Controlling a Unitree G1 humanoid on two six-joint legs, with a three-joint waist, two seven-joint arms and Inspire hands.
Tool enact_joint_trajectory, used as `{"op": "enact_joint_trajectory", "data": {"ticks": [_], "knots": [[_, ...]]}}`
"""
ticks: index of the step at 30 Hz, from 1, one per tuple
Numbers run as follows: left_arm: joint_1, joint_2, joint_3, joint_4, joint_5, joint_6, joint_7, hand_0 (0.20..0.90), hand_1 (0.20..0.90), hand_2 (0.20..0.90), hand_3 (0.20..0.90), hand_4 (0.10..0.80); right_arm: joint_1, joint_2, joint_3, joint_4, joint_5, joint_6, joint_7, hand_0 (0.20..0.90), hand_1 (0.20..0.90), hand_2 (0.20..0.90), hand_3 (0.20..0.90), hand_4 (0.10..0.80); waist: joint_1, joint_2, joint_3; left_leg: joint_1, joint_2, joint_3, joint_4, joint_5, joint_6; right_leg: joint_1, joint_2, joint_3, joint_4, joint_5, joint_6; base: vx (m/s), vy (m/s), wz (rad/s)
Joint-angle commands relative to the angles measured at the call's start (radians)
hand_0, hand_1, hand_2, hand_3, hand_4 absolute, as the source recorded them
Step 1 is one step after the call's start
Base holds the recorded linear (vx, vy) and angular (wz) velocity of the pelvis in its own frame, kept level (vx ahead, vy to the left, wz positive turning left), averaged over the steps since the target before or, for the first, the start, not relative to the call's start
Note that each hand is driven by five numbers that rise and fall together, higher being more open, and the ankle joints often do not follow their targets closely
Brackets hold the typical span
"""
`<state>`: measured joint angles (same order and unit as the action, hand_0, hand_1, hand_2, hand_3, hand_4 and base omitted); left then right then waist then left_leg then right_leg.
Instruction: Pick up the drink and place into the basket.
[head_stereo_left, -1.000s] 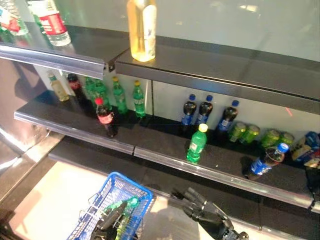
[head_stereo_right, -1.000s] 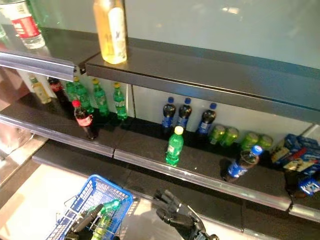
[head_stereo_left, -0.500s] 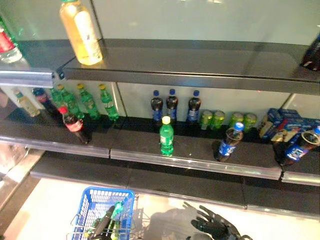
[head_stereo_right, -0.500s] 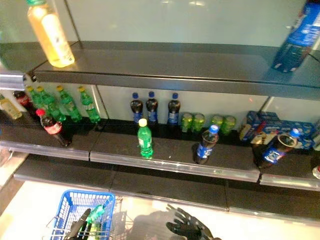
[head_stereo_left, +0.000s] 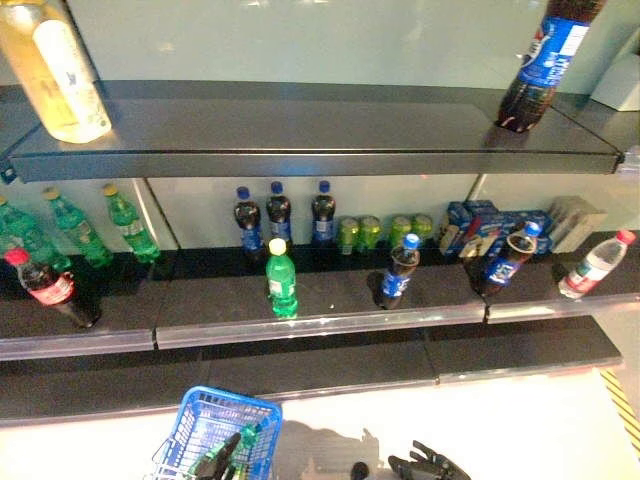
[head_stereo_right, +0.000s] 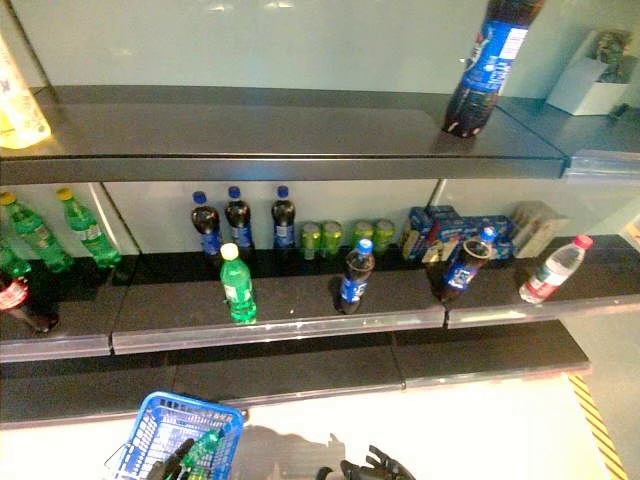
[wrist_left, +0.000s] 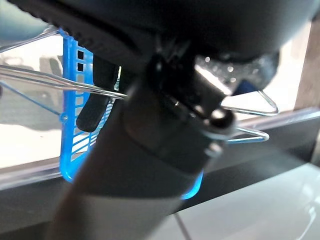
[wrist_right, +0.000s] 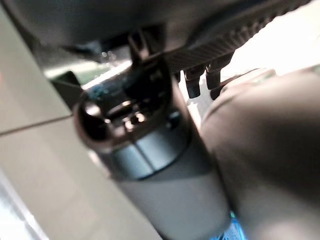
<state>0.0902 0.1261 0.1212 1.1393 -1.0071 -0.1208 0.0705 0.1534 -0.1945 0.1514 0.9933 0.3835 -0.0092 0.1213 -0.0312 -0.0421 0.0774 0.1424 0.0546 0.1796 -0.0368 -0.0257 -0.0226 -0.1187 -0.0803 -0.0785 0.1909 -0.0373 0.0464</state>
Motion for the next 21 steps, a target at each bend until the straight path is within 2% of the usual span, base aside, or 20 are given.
{"op": "enact_joint_trajectory", "data": {"ticks": [1, 2, 3, 4, 5, 6, 8, 9, 10, 11, 13, 14, 15, 16, 17, 20, 21], "knots": [[-0.019, 0.064, 0.001, -0.035, 0.116, -0.053, -0.030, 0.300, 0.300, 0.300, 0.200, 0.100, -0.036, 0.008, 0.018, 0.048, -0.080, -0.033, -0.047, 0.900, 0.900, 0.900, 0.900, 0.800, 0.018, 0.025, 0.022, -0.006, -0.078, -0.080, 0.036, -0.035, 0.040, 0.122, -0.113, 0.018, -0.117, 0.171, 0.102, -0.053, -0.370, -0.20], [-0.018, 0.071, 0.004, -0.038, 0.109, -0.046, -0.023, 0.300, 0.300, 0.300, 0.200, 0.100, -0.048, 0.007, 0.029, 0.046, -0.109, -0.029, -0.061, 0.900, 0.900, 0.900, 0.900, 0.800, 0.020, 0.028, 0.025, 0.002, -0.060, -0.067, 0.036, -0.035, 0.033, 0.114, -0.135, 0.009, -0.114, 0.188, 0.112, -0.055, -0.457, -0.16], [-0.017, 0.078, 0.009, -0.047, 0.102, -0.039, -0.014, 0.300, 0.300, 0.300, 0.200, 0.100, -0.059, 0.002, 0.043, 0.038, -0.137, -0.030, -0.065, 0.900, 0.900, 0.900, 0.900, 0.800, 0.026, 0.030, 0.028, 0.009, -0.038, -0.050, 0.038, -0.035, 0.024, 0.116, -0.143, -0.015, -0.114, 0.178, 0.117, -0.037, -0.412, -0.13], [-0.016, 0.082, 0.014, -0.053, 0.097, -0.037, -0.008, 0.300, 0.300, 0.300, 0.200, 0.100, -0.065, -0.003, 0.055, 0.028, -0.145, -0.024, -0.065, 0.900, 0.900, 0.900, 0.900, 0.800, 0.030, 0.031, 0.031, 0.014, -0.022, -0.038, 0.042, -0.035, 0.016, 0.123, -0.144, -0.032, -0.119, 0.163, 0.117, -0.025, -0.584, -0.27], [-0.014, 0.090, 0.023, -0.064, 0.073, -0.040, -0.002, 0.300, 0.300, 0.300, 0.200, 0.100, -0.076, -0.014, 0.082, 0.001, -0.177, -0.001, -0.066, 0.900, 0.900, 0.900, 0.900, 0.800, 0.038, 0.026, 0.029, 0.016, 0.019, -0.012, 0.056, -0.033, -0.004, 0.136, -0.143, -0.062, -0.133, 0.137, 0.111, 0.001, -0.618, -0.56], [-0.018, 0.093, 0.026, -0.068, 0.053, -0.044, 0.002, 0.300, 0.300, 0.300, 0.200, 0.100, -0.080, -0.019, 0.099, -0.008, -0.199, 0.015, -0.061, 0.900, 0.900, 0.900, 0.900, 0.800, 0.041, 0.019, 0.027, 0.014, 0.042, -0.001, 0.066, -0.034, -0.015, 0.140, -0.133, -0.071, -0.134, 0.121, 0.103, 0.015, -0.705, -0.75], [-0.030, 0.092, 0.027, -0.080, 0.013, -0.050, 0.021, 0.300, 0.300, 0.300, 0.200, 0.100, -0.077, -0.033, 0.125, -0.029, -0.193, 0.042, -0.048, 0.900, 0.900, 0.900, 0.900, 0.800, 0.040, 0.002, 0.027, -0.004, 0.092, 0.008, 0.107, -0.023, -0.034, 0.142, -0.087, -0.073, -0.116, 0.082, 0.070, 0.039, -0.739, -0.60], [-0.030, 0.084, 0.028, -0.082, 0.007, -0.061, 0.018, 0.300, 0.300, 0.300, 0.200, 0.100, -0.076, -0.046, 0.149, -0.049, -0.146, 0.041, -0.060, 0.900, 0.900, 0.900, 0.900, 0.800, 0.047, -0.018, 0.040, -0.038, 0.143, -0.004, 0.207, 0.027, -0.054, 0.156, -0.048, -0.085, -0.114, 0.059, 0.035, 0.037, -0.647, -0.45], [-0.030, 0.084, 0.028, -0.082, 0.007, -0.061, 0.018, 0.300, 0.300, 0.300, 0.200, 0.100, -0.076, -0.046, 0.149, -0.049, -0.146, 0.041, -0.060, 0.900, 0.900, 0.900, 0.900, 0.800, 0.047, -0.019, 0.038, -0.041, 0.143, -0.005, 0.205, 0.030, -0.055, 0.153, -0.048, -0.085, -0.115, 0.060, 0.034, 0.038, -0.691, -0.46], [-0.026, 0.075, 0.027, -0.078, -0.006, -0.078, 0.019, 0.300, 0.300, 0.300, 0.200, 0.100, -0.075, -0.049, 0.158, -0.062, -0.111, 0.057, -0.060, 0.900, 0.900, 0.900, 0.900, 0.800, 0.054, -0.032, 0.051, -0.077, 0.175, -0.019, 0.281, 0.081, -0.059, 0.166, -0.015, -0.086, -0.120, 0.048, 0.008, 0.015, -0.410, -0.43], [-0.021, 0.066, 0.039, -0.072, -0.031, -0.086, 0.007, 0.300, 0.300, 0.300, 0.200, 0.100, -0.069, -0.046, 0.158, -0.052, -0.120, 0.043, -0.054, 0.900, 0.900, 0.900, 0.900, 0.800, 0.062, -0.049, 0.068, -0.135, 0.192, -0.026, 0.399, 0.109, -0.048, 0.178, 0.010, -0.092, -0.125, 0.040, -0.017, 0.027, -0.596, -0.49], [-0.018, 0.062, 0.040, -0.067, -0.050, -0.088, -0.003, 0.300, 0.300, 0.300, 0.200, 0.100, -0.069, -0.044, 0.161, -0.035, -0.138, 0.022, -0.048, 0.900, 0.900, 0.900, 0.900, 0.800, 0.077, -0.057, 0.081, -0.166, 0.147, -0.061, 0.446, 0.093, -0.026, 0.186, 0.017, -0.089, -0.127, 0.039, -0.025, 0.047, -0.514, -0.39], [-0.012, 0.053, 0.043, -0.061, -0.057, -0.095, -0.015, 0.300, 0.300, 0.300, 0.200, 0.100, -0.078, -0.047, 0.168, -0.023, -0.152, 0.014, -0.038, 0.900, 0.900, 0.900, 0.900, 0.800, 0.095, -0.056, 0.091, -0.185, 0.077, -0.090, 0.460, 0.063, 0.002, 0.191, 0.023, -0.085, -0.125, 0.038, -0.025, 0.082, -0.361, -0.41], [-0.005, 0.046, 0.045, -0.058, -0.053, -0.099, -0.027, 0.300, 0.300, 0.300, 0.200, 0.100, -0.086, -0.051, 0.173, -0.018, -0.156, 0.011, -0.030, 0.900, 0.900, 0.900, 0.900, 0.800, 0.108, -0.050, 0.098, -0.194, 0.026, -0.101, 0.454, 0.050, 0.017, 0.196, 0.031, -0.082, -0.123, 0.038, -0.024, 0.127, -0.273, -0.75], [0.006, 0.041, 0.041, -0.054, -0.057, -0.101, -0.043, 0.300, 0.300, 0.300, 0.200, 0.100, -0.092, -0.054, 0.181, -0.018, -0.148, 0.010, -0.030, 0.900, 0.900, 0.900, 0.900, 0.800, 0.123, -0.042, 0.102, -0.208, -0.040, -0.111, 0.430, 0.054, 0.025, 0.202, 0.047, -0.078, -0.120, 0.040, -0.021, 0.169, -0.273, -1.08], [0.018, 0.035, 0.040, -0.046, -0.063, -0.093, -0.051, 0.300, 0.300, 0.300, 0.200, 0.100, -0.106, -0.047, 0.185, -0.021, -0.118, 0.012, -0.054, 0.900, 0.900, 0.900, 0.900, 0.800, 0.148, -0.016, 0.107, -0.245, -0.117, -0.090, 0.309, 0.101, 0.009, 0.230, 0.083, -0.092, -0.129, 0.043, -0.006, 0.228, -0.246, -0.68], [0.023, 0.031, 0.043, -0.034, -0.054, -0.099, -0.061, 0.300, 0.300, 0.300, 0.200, 0.100, -0.109, -0.040, 0.183, -0.032, -0.103, 0.023, -0.073, 0.900, 0.900, 0.900, 0.900, 0.800, 0.163, 0.001, 0.105, -0.280, -0.145, -0.082, 0.252, 0.140, -0.001, 0.251, 0.108, -0.097, -0.131, 0.025, -0.009, 0.267, -0.213, -0.29]]}}
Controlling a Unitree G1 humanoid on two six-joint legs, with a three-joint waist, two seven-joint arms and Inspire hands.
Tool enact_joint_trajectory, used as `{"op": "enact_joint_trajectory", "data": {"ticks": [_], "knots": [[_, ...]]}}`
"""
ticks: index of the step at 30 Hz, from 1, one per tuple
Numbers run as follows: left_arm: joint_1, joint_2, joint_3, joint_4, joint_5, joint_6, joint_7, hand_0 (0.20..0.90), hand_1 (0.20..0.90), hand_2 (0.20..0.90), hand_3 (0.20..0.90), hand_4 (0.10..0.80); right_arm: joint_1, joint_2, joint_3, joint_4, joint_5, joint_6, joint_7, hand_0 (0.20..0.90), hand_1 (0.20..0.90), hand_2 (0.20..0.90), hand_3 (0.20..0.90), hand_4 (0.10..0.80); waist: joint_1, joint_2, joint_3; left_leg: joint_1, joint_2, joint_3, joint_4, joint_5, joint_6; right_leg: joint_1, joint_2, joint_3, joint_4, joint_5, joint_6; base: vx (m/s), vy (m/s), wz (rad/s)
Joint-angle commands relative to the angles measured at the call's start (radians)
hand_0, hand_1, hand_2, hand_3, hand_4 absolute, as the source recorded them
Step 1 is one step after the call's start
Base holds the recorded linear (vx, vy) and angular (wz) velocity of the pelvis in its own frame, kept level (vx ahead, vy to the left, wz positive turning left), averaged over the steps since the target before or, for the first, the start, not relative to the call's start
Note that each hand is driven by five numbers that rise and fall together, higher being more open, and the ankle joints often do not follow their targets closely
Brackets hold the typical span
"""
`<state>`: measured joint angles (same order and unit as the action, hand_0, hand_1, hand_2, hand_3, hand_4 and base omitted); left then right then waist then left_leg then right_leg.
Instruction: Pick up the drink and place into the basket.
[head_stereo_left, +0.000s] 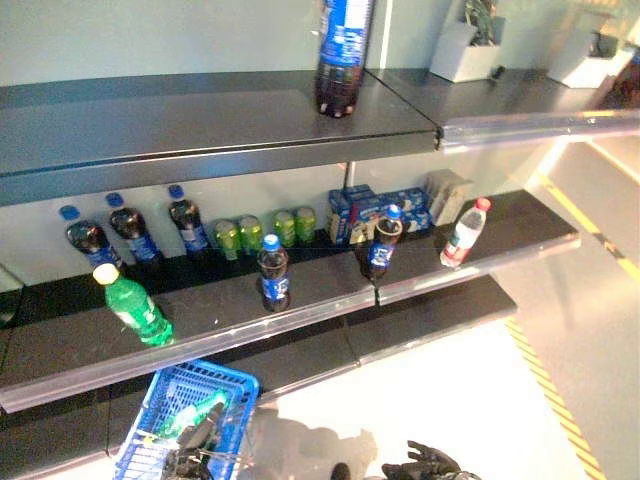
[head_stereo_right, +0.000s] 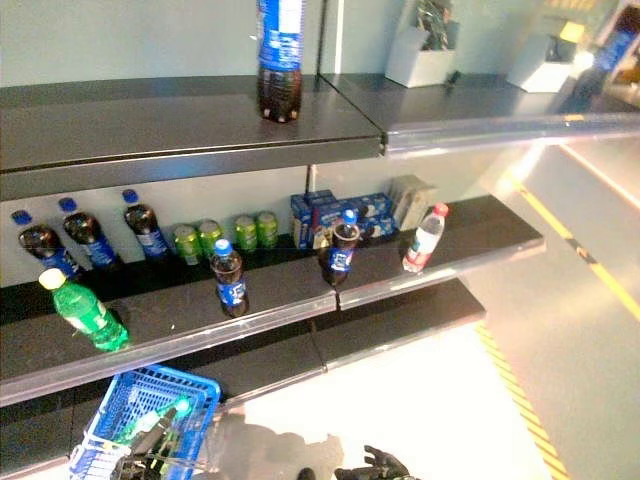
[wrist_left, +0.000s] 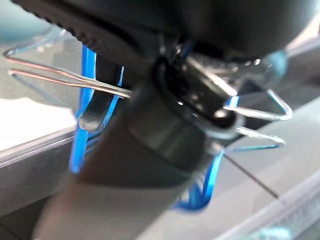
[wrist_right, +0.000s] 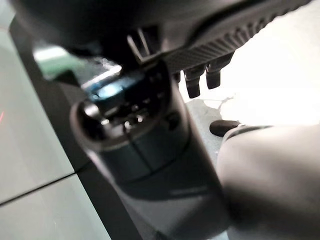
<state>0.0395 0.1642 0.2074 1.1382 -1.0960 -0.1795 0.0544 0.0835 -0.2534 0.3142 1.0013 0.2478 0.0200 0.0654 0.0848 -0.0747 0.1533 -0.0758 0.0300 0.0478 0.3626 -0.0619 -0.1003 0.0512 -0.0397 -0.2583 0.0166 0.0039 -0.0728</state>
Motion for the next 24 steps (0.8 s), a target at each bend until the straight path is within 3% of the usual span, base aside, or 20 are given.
{"op": "enact_joint_trajectory", "data": {"ticks": [1, 3, 4, 5, 6, 8, 9, 10, 12, 13, 14, 16, 17, 19, 23, 24], "knots": [[0.076, -0.008, -0.043, -0.030, 0.035, -0.042, -0.047, 0.300, 0.300, 0.300, 0.200, 0.100, -0.038, 0.019, 0.020, -0.044, 0.035, -0.005, -0.021, 0.900, 0.900, 0.900, 0.900, 0.800, 0.050, 0.035, 0.030, -0.065, -0.126, 0.051, -0.157, 0.184, 0.074, 0.087, 0.070, 0.083, 0.045, -0.023, 0.109, 0.246, -0.180, -0.23], [0.080, -0.009, -0.038, -0.022, 0.023, -0.044, -0.050, 0.300, 0.300, 0.300, 0.200, 0.100, -0.040, 0.025, 0.019, -0.066, 0.041, 0.009, -0.034, 0.900, 0.900, 0.900, 0.900, 0.800, 0.064, 0.043, 0.026, -0.102, -0.139, 0.055, -0.168, 0.202, 0.073, 0.092, 0.093, 0.076, 0.091, -0.059, 0.099, 0.196, -0.124, 0.03], [0.083, -0.002, -0.029, -0.010, 0.004, -0.041, -0.045, 0.300, 0.300, 0.300, 0.200, 0.100, -0.050, 0.036, 0.023, -0.058, 0.031, 0.011, -0.043, 0.900, 0.900, 0.900, 0.900, 0.800, 0.068, 0.036, 0.021, -0.085, -0.148, 0.038, -0.169, 0.145, 0.092, 0.087, 0.100, 0.078, 0.142, -0.092, 0.097, 0.240, -0.108, 0.37], [0.083, -0.001, -0.014, -0.004, -0.002, -0.042, -0.036, 0.300, 0.300, 0.300, 0.200, 0.100, -0.056, 0.044, 0.033, -0.058, 0.034, 0.023, -0.054, 0.900, 0.900, 0.900, 0.900, 0.800, 0.075, 0.029, 0.011, -0.061, -0.168, 0.001, -0.198, 0.118, 0.107, 0.087, 0.103, 0.083, 0.191, -0.088, 0.110, 0.271, -0.103, 0.32], [0.081, 0.000, -0.004, -0.002, -0.011, -0.047, -0.031, 0.300, 0.300, 0.300, 0.200, 0.100, -0.057, 0.051, 0.035, -0.058, 0.030, 0.031, -0.056, 0.900, 0.900, 0.900, 0.900, 0.800, 0.077, 0.023, 0.004, -0.042, -0.175, -0.004, -0.222, 0.104, 0.121, 0.080, 0.105, 0.083, 0.257, -0.062, 0.131, 0.239, -0.097, 0.03], [0.066, 0.013, 0.016, -0.006, -0.016, -0.044, -0.022, 0.300, 0.300, 0.300, 0.200, 0.100, -0.040, 0.066, 0.028, -0.051, -0.015, 0.008, -0.022, 0.900, 0.900, 0.900, 0.900, 0.800, 0.060, 0.017, -0.005, 0.015, -0.155, 0.024, -0.264, 0.082, 0.152, -0.005, 0.109, 0.088, 0.518, 0.055, 0.206, 0.197, -0.118, -0.43], [0.062, 0.017, 0.019, -0.007, -0.014, -0.041, -0.022, 0.300, 0.300, 0.300, 0.200, 0.100, -0.035, 0.067, 0.030, -0.050, -0.028, 0.001, -0.014, 0.900, 0.900, 0.900, 0.900, 0.800, 0.057, 0.020, -0.009, 0.023, -0.147, 0.016, -0.272, 0.081, 0.154, -0.035, 0.111, 0.094, 0.577, 0.084, 0.221, 0.175, -0.192, -0.21], [0.044, 0.030, 0.013, -0.020, -0.034, -0.037, -0.017, 0.300, 0.300, 0.300, 0.200, 0.100, -0.030, 0.065, 0.052, -0.057, -0.046, -0.003, -0.011, 0.900, 0.900, 0.900, 0.900, 0.800, 0.042, 0.027, -0.007, 0.075, -0.120, -0.004, -0.299, 0.080, 0.149, -0.112, 0.065, 0.099, 0.649, 0.088, 0.234, 0.130, -0.229, 0.00], [0.011, 0.037, -0.018, -0.036, -0.064, -0.037, -0.024, 0.300, 0.300, 0.300, 0.200, 0.100, -0.037, 0.059, 0.073, -0.061, -0.036, -0.004, -0.024, 0.900, 0.900, 0.900, 0.900, 0.800, 0.040, 0.038, -0.004, 0.081, -0.091, -0.024, -0.289, 0.083, 0.134, -0.109, -0.025, 0.088, 0.506, 0.029, 0.206, 0.056, -0.340, 0.18], [-0.009, 0.038, -0.033, -0.042, -0.064, -0.040, -0.038, 0.300, 0.300, 0.300, 0.200, 0.100, -0.044, 0.058, 0.080, -0.055, -0.029, -0.018, -0.031, 0.900, 0.900, 0.900, 0.900, 0.800, 0.038, 0.040, 0.001, 0.076, -0.084, -0.046, -0.277, 0.080, 0.126, -0.096, -0.065, 0.113, 0.381, 0.032, 0.192, 0.005, -0.540, 0.42], [-0.046, 0.042, -0.065, -0.042, -0.054, -0.038, -0.049, 0.300, 0.300, 0.300, 0.200, 0.100, -0.048, 0.061, 0.083, -0.050, -0.011, -0.035, -0.044, 0.900, 0.900, 0.900, 0.900, 0.800, 0.022, 0.039, 0.006, 0.067, -0.081, -0.100, -0.261, 0.067, 0.127, -0.090, -0.111, 0.201, 0.225, 0.077, 0.189, 0.026, -0.593, 0.70], [-0.073, 0.043, -0.097, -0.063, -0.043, -0.027, -0.024, 0.300, 0.300, 0.300, 0.200, 0.100, -0.056, 0.062, 0.080, -0.044, 0.000, -0.043, -0.050, 0.900, 0.900, 0.900, 0.900, 0.800, 0.008, 0.041, 0.007, 0.063, -0.074, -0.147, -0.257, 0.055, 0.121, -0.083, -0.152, 0.274, 0.157, 0.118, 0.202, 0.049, -0.511, 0.77], [-0.086, 0.042, -0.112, -0.069, -0.021, -0.023, -0.008, 0.300, 0.300, 0.300, 0.200, 0.100, -0.063, 0.064, 0.084, -0.038, 0.007, -0.041, -0.055, 0.900, 0.900, 0.900, 0.900, 0.800, 0.000, 0.043, 0.008, 0.072, -0.058, -0.181, -0.264, 0.050, 0.110, -0.075, -0.169, 0.324, 0.129, 0.142, 0.212, 0.038, -0.489, 0.87], [-0.097, 0.035, -0.137, -0.085, -0.013, -0.032, 0.012, 0.300, 0.300, 0.300, 0.200, 0.100, -0.080, 0.057, 0.095, -0.046, 0.021, -0.023, -0.034, 0.900, 0.900, 0.900, 0.900, 0.800, -0.003, 0.047, 0.009, 0.087, 0.004, -0.214, -0.296, 0.066, 0.074, -0.043, -0.147, 0.327, 0.109, 0.059, 0.225, -0.008, -0.566, 1.16], [-0.098, 0.019, -0.140, -0.086, -0.011, -0.064, 0.006, 0.300, 0.300, 0.300, 0.200, 0.100, -0.085, 0.049, 0.115, -0.059, -0.032, -0.015, 0.025, 0.900, 0.900, 0.900, 0.900, 0.800, 0.017, 0.035, 0.010, 0.081, 0.103, -0.206, -0.322, 0.106, 0.018, -0.001, -0.138, 0.245, 0.075, 0.004, 0.211, -0.080, -0.496, 1.09], [-0.093, 0.008, -0.138, -0.090, -0.036, -0.062, -0.009, 0.300, 0.300, 0.300, 0.200, 0.100, -0.088, 0.039, 0.131, -0.084, -0.030, -0.008, 0.023, 0.900, 0.900, 0.900, 0.900, 0.800, 0.030, 0.032, 0.015, 0.046, 0.153, -0.192, -0.338, 0.154, -0.003, -0.006, -0.120, 0.199, 0.083, -0.015, 0.191, -0.251, -0.580, 0.50]]}}
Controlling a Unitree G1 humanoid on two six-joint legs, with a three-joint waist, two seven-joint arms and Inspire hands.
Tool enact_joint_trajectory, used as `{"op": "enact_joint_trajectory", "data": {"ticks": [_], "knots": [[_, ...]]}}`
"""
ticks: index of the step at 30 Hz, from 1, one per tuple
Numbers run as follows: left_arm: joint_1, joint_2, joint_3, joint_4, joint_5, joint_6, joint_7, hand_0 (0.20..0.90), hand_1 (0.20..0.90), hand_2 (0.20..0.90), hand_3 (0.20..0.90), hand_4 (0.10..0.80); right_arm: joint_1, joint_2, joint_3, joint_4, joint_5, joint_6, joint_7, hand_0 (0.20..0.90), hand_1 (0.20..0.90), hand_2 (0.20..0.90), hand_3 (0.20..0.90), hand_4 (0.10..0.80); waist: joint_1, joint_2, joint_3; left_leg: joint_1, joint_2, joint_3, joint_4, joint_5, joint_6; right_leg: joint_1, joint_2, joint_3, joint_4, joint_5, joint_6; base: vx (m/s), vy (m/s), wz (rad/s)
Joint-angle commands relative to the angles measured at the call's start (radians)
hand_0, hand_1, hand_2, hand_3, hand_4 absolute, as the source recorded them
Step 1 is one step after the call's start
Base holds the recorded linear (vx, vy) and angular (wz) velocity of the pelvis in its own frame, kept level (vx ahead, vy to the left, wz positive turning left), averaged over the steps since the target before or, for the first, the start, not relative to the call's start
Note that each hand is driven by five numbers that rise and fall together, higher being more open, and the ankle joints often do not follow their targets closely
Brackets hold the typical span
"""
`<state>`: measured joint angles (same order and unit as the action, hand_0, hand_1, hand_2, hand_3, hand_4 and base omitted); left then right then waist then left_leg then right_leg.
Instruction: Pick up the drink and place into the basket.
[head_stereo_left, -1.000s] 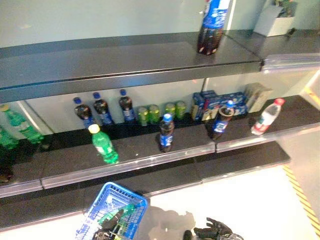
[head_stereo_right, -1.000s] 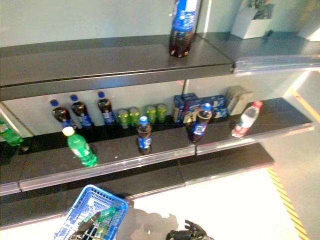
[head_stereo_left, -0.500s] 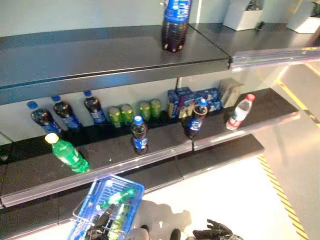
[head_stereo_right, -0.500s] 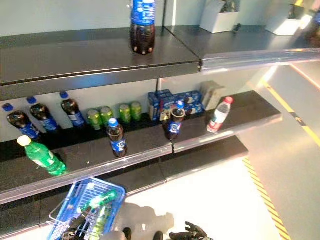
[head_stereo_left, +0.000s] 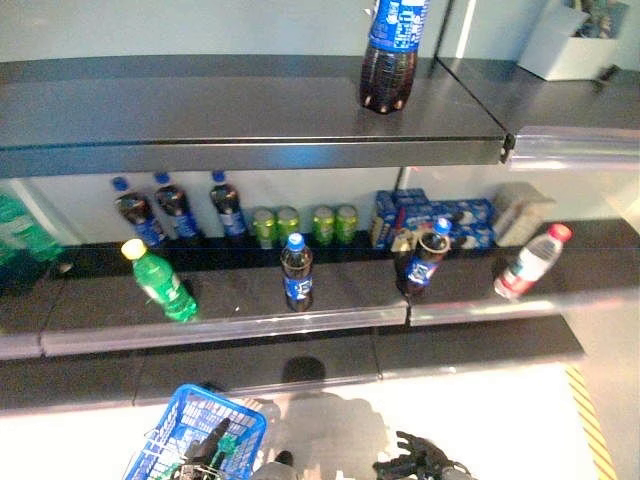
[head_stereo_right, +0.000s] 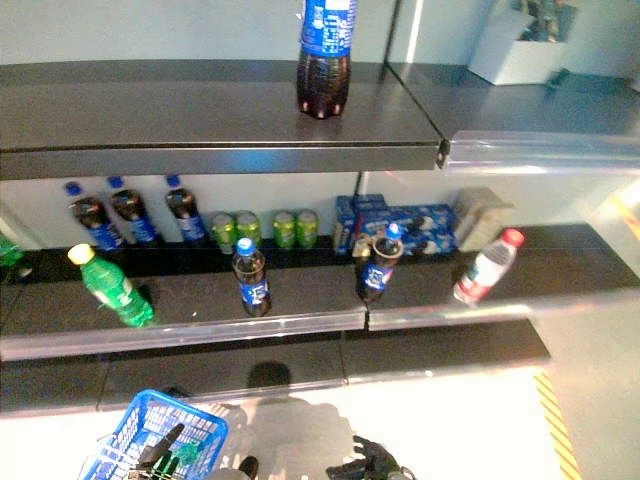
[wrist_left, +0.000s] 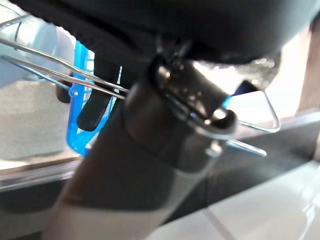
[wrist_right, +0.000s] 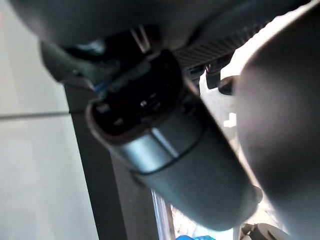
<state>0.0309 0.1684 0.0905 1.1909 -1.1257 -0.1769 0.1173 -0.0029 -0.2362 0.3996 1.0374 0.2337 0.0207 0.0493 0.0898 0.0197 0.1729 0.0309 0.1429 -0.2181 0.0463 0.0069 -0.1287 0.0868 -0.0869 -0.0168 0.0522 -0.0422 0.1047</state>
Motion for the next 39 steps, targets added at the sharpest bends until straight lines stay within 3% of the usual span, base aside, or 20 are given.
{"op": "enact_joint_trajectory", "data": {"ticks": [1, 3, 4, 7, 9, 10, 14, 18, 22, 24, 26, 27, 31, 35, 39], "knots": [[-0.078, -0.001, -0.025, -0.141, -0.027, -0.059, -0.086, 0.300, 0.300, 0.300, 0.200, 0.100, -0.006, 0.013, 0.059, -0.126, 0.002, -0.021, 0.036, 0.900, 0.900, 0.900, 0.900, 0.800, 0.031, -0.063, 0.003, -0.079, 0.078, 0.106, -0.050, 0.124, 0.014, -0.044, -0.057, -0.082, 0.046, 0.019, -0.005, -0.302, -0.596, 0.57], [-0.075, -0.008, -0.024, -0.123, 0.004, -0.043, -0.080, 0.300, 0.300, 0.300, 0.200, 0.100, -0.001, 0.013, 0.052, -0.133, 0.048, -0.021, 0.019, 0.900, 0.900, 0.900, 0.900, 0.800, 0.028, -0.067, 0.007, -0.099, 0.106, 0.160, -0.070, 0.156, 0.009, -0.043, -0.043, -0.122, 0.042, 0.015, -0.021, -0.210, -0.370, 0.65], [-0.077, -0.020, -0.026, -0.105, 0.054, -0.031, -0.083, 0.300, 0.300, 0.300, 0.200, 0.100, 0.011, 0.015, 0.031, -0.138, 0.078, -0.032, -0.017, 0.900, 0.900, 0.900, 0.900, 0.800, 0.014, -0.080, 0.014, -0.127, 0.099, 0.235, -0.023, 0.146, 0.018, -0.031, -0.036, -0.160, 0.033, 0.014, -0.038, -0.224, -0.281, 0.78], [-0.056, -0.030, -0.028, -0.078, 0.042, -0.041, -0.106, 0.300, 0.300, 0.300, 0.200, 0.100, 0.007, -0.007, 0.003, -0.095, 0.049, -0.076, 0.006, 0.900, 0.900, 0.900, 0.900, 0.800, -0.009, -0.092, 0.004, -0.101, 0.032, 0.271, 0.062, 0.055, 0.054, -0.048, -0.043, -0.173, 0.032, 0.017, -0.051, -0.181, -0.110, 0.88], [-0.039, -0.028, -0.038, -0.074, 0.096, -0.034, -0.090, 0.300, 0.300, 0.300, 0.200, 0.100, 0.022, -0.026, -0.015, -0.094, 0.047, -0.087, 0.014, 0.900, 0.900, 0.900, 0.900, 0.800, -0.034, -0.079, -0.018, -0.060, 0.028, 0.316, -0.001, 0.075, 0.045, -0.048, -0.028, -0.174, 0.022, 0.027, -0.053, -0.025, 0.052, 0.39], [-0.036, -0.022, -0.045, -0.071, 0.117, -0.031, -0.088, 0.300, 0.300, 0.300, 0.200, 0.100, 0.024, -0.027, -0.023, -0.092, 0.051, -0.088, 0.017, 0.900, 0.900, 0.900, 0.900, 0.800, -0.036, -0.072, -0.019, -0.062, 0.038, 0.307, -0.011, 0.114, 0.028, -0.038, -0.017, -0.168, 0.020, 0.023, -0.056, 0.036, 0.072, 0.39], [-0.034, -0.023, -0.069, -0.043, 0.219, -0.030, -0.100, 0.300, 0.300, 0.300, 0.200, 0.100, 0.023, -0.028, -0.028, -0.092, 0.009, -0.107, 0.039, 0.900, 0.900, 0.900, 0.900, 0.800, -0.036, -0.064, -0.026, -0.044, 0.031, 0.282, -0.026, 0.118, 0.014, -0.010, -0.024, -0.167, 0.001, 0.021, -0.054, 0.025, 0.129, 0.60], [-0.031, -0.021, -0.093, -0.029, 0.287, -0.004, -0.101, 0.300, 0.300, 0.300, 0.200, 0.100, 0.033, -0.034, -0.004, -0.142, -0.012, -0.102, 0.038, 0.900, 0.900, 0.900, 0.900, 0.800, -0.037, -0.057, -0.033, -0.021, 0.003, 0.272, -0.019, 0.082, 0.014, 0.005, -0.048, -0.175, -0.002, 0.028, -0.042, 0.042, 0.191, 0.07], [-0.017, 0.011, -0.129, -0.042, 0.473, 0.016, -0.094, 0.300, 0.300, 0.300, 0.200, 0.100, 0.049, -0.057, 0.038, -0.350, -0.069, -0.073, 0.017, 0.900, 0.900, 0.900, 0.900, 0.800, -0.059, -0.044, -0.037, 0.036, -0.030, 0.295, -0.043, 0.040, 0.041, -0.002, -0.078, -0.163, 0.060, 0.020, -0.008, 0.067, 0.208, 0.00], [-0.015, 0.077, -0.171, -0.108, 0.487, 0.034, -0.095, 0.300, 0.300, 0.300, 0.200, 0.100, 0.058, -0.130, 0.096, -0.598, -0.116, -0.052, -0.001, 0.900, 0.900, 0.900, 0.900, 0.800, -0.090, -0.042, -0.020, 0.065, -0.049, 0.301, -0.047, 0.017, 0.075, -0.084, -0.098, -0.117, 0.199, 0.075, 0.035, -0.039, 0.105, -0.17], [-0.016, 0.105, -0.177, -0.134, 0.453, 0.044, -0.090, 0.300, 0.300, 0.300, 0.200, 0.100, 0.051, -0.173, 0.098, -0.718, -0.126, -0.041, 0.008, 0.900, 0.900, 0.900, 0.900, 0.800, -0.099, -0.041, -0.015, 0.067, -0.043, 0.303, -0.041, 0.008, 0.073, -0.085, -0.104, -0.085, 0.132, 0.073, 0.033, -0.065, -0.069, -0.32], [-0.019, 0.116, -0.173, -0.140, 0.405, 0.041, -0.076, 0.300, 0.300, 0.300, 0.200, 0.100, 0.038, -0.194, 0.095, -0.787, -0.158, -0.085, 0.024, 0.900, 0.900, 0.900, 0.900, 0.800, -0.105, -0.046, -0.011, 0.057, -0.035, 0.308, -0.022, -0.002, 0.070, -0.089, -0.114, -0.062, 0.089, 0.093, 0.042, -0.085, -0.149, -0.43], [-0.005, 0.104, -0.154, -0.142, 0.361, 0.024, -0.081, 0.300, 0.300, 0.300, 0.200, 0.100, -0.011, -0.275, 0.035, -0.994, -0.138, -0.136, 0.023, 0.900, 0.900, 0.900, 0.900, 0.800, -0.108, -0.055, -0.024, 0.054, 0.002, 0.339, -0.015, -0.003, 0.055, -0.055, -0.106, -0.067, -0.007, 0.090, 0.031, -0.024, -0.163, -0.36], [0.052, 0.045, -0.130, -0.127, 0.417, 0.008, -0.082, 0.300, 0.300, 0.300, 0.200, 0.100, -0.010, -0.357, -0.160, -1.221, -0.079, -0.197, -0.042, 0.900, 0.900, 0.900, 0.900, 0.800, -0.119, -0.056, -0.051, 0.068, 0.030, 0.365, -0.054, 0.015, 0.037, -0.037, -0.085, -0.081, -0.025, 0.075, 0.019, 0.033, -0.086, -0.13], [0.071, 0.021, -0.105, -0.101, 0.435, 0.003, -0.086, 0.300, 0.300, 0.300, 0.200, 0.100, 0.029, -0.367, -0.274, -1.323, -0.065, -0.259, -0.145, 0.900, 0.900, 0.900, 0.900, 0.800, -0.129, -0.050, -0.064, 0.077, 0.038, 0.372, -0.065, 0.017, 0.032, -0.031, -0.081, -0.093, -0.018, 0.059, 0.015, 0.014, -0.009, -0.02]]}}
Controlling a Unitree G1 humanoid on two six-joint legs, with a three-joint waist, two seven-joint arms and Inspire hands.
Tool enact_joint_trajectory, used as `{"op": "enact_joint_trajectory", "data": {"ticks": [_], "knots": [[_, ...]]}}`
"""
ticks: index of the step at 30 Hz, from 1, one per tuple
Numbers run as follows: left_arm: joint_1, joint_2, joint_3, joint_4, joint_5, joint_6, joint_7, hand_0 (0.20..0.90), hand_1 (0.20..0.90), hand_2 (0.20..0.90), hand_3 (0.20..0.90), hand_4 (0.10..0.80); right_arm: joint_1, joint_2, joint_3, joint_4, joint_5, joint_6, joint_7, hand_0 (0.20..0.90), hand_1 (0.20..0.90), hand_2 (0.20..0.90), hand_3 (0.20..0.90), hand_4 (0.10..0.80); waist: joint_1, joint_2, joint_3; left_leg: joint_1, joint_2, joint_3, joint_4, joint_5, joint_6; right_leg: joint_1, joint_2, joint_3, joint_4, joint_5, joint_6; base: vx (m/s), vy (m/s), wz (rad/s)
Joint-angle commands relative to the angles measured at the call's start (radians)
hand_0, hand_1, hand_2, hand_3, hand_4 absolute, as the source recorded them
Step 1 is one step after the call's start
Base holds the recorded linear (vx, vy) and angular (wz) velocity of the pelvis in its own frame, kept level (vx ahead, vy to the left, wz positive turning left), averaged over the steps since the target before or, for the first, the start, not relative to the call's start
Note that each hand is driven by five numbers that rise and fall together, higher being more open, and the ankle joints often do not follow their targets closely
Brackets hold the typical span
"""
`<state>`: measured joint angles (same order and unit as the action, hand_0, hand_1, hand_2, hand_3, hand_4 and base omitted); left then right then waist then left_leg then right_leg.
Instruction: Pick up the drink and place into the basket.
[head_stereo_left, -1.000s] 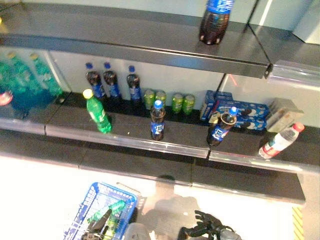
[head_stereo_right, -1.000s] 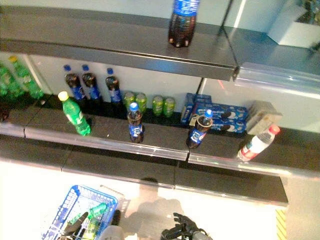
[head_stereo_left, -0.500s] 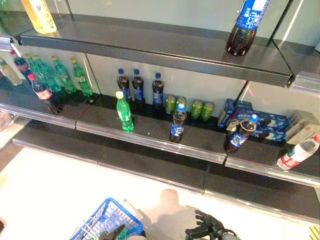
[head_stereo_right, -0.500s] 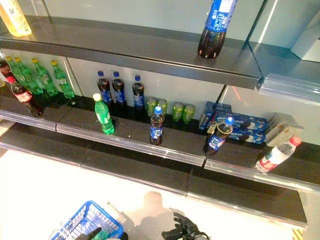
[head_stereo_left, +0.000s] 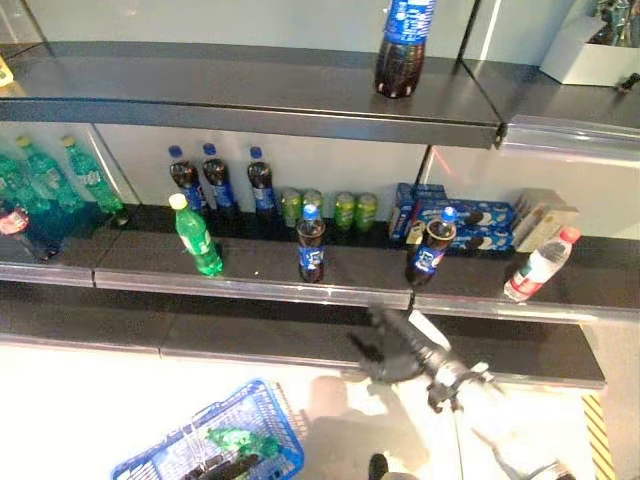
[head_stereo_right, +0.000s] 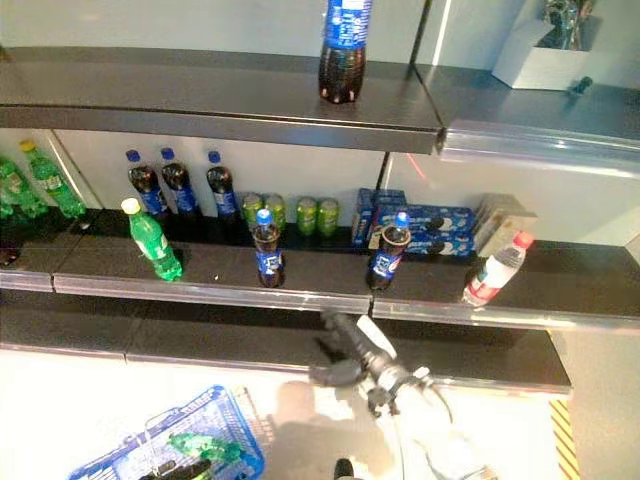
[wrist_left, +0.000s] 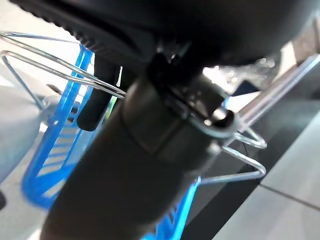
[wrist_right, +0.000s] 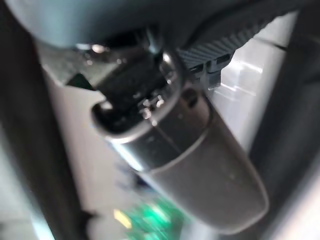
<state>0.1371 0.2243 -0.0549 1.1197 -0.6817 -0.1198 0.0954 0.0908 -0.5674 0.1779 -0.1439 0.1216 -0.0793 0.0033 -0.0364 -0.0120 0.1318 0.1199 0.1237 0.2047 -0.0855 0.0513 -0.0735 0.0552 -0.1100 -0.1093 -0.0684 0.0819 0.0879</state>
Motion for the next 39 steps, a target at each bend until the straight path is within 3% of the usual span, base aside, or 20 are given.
{"op": "enact_joint_trajectory", "data": {"ticks": [1, 8, 12, 18, 19, 23, 30, 39], "knots": [[-0.029, -0.045, 0.050, -0.017, -0.002, -0.063, -0.069, 0.300, 0.300, 0.300, 0.200, 0.100, -0.049, -0.029, -0.095, -0.160, 0.040, -0.189, -0.158, 0.900, 0.900, 0.900, 0.900, 0.800, -0.007, -0.015, -0.028, -0.010, 0.059, -0.046, 0.068, -0.029, -0.025, 0.003, -0.059, -0.006, 0.106, -0.070, 0.032, 0.052, 0.030, -0.03], [0.005, -0.056, 0.071, 0.003, -0.023, -0.106, -0.088, 0.300, 0.300, 0.300, 0.200, 0.100, -0.006, 0.027, -0.168, -0.126, 0.050, -0.201, -0.394, 0.900, 0.900, 0.900, 0.900, 0.800, -0.014, 0.006, -0.025, 0.003, 0.054, -0.038, 0.101, -0.054, -0.021, 0.010, -0.070, -0.023, 0.147, -0.098, 0.026, 0.077, 0.056, 0.05], [-0.003, -0.060, 0.052, -0.013, -0.036, -0.103, -0.087, 0.300, 0.300, 0.300, 0.200, 0.100, -0.021, 0.059, -0.159, -0.082, 0.075, -0.185, -0.449, 0.900, 0.900, 0.900, 0.900, 0.800, -0.009, 0.018, 0.001, -0.026, 0.040, -0.051, 0.153, -0.070, -0.017, -0.016, -0.078, -0.026, 0.193, -0.113, 0.019, 0.034, 0.081, 0.03], [-0.094, -0.048, -0.039, -0.062, -0.112, -0.100, -0.052, 0.300, 0.300, 0.300, 0.200, 0.100, -0.195, 0.061, -0.077, 0.016, 0.065, -0.221, -0.540, 0.900, 0.900, 0.900, 0.900, 0.800, 0.010, 0.028, 0.105, -0.191, 0.024, -0.089, 0.321, -0.104, -0.013, -0.157, -0.092, -0.023, 0.330, -0.147, -0.004, -0.177, 0.047, 0.06], [-0.139, -0.038, -0.064, -0.084, -0.139, -0.103, -0.031, 0.300, 0.300, 0.300, 0.200, 0.100, -0.282, 0.069, -0.050, 0.045, 0.060, -0.228, -0.584, 0.900, 0.900, 0.900, 0.900, 0.800, 0.015, 0.023, 0.157, -0.267, 0.023, -0.104, 0.390, -0.117, -0.007, -0.233, -0.097, -0.018, 0.403, -0.157, -0.013, -0.386, 0.009, 0.15], [-0.187, -0.035, -0.097, -0.105, -0.171, -0.120, -0.002, 0.300, 0.300, 0.300, 0.200, 0.100, -0.408, 0.103, -0.024, 0.091, 0.048, -0.213, -0.734, 0.900, 0.900, 0.900, 0.900, 0.800, 0.030, 0.022, 0.230, -0.352, 0.013, -0.132, 0.455, -0.124, -0.001, -0.318, -0.104, -0.008, 0.477, -0.162, -0.027, -0.160, 0.028, 0.09], [-0.197, -0.030, -0.100, -0.129, -0.220, -0.134, -0.034, 0.300, 0.300, 0.300, 0.200, 0.100, -0.512, 0.119, -0.035, 0.124, 0.033, -0.188, -0.808, 0.900, 0.900, 0.900, 0.900, 0.800, 0.040, 0.050, 0.286, -0.397, -0.016, -0.149, 0.462, -0.108, 0.011, -0.362, -0.115, 0.001, 0.486, -0.151, -0.030, -0.047, 0.070, 0.00], [-0.201, -0.033, -0.109, -0.175, -0.227, -0.121, -0.057, 0.300, 0.300, 0.300, 0.200, 0.100, -0.640, 0.083, -0.095, 0.177, 0.095, -0.127, -0.943, 0.900, 0.900, 0.900, 0.900, 0.800, 0.063, 0.070, 0.328, -0.426, -0.024, -0.161, 0.490, -0.080, 0.010, -0.362, -0.118, -0.004, 0.492, -0.154, -0.037, 0.017, 0.015, -0.02]]}}
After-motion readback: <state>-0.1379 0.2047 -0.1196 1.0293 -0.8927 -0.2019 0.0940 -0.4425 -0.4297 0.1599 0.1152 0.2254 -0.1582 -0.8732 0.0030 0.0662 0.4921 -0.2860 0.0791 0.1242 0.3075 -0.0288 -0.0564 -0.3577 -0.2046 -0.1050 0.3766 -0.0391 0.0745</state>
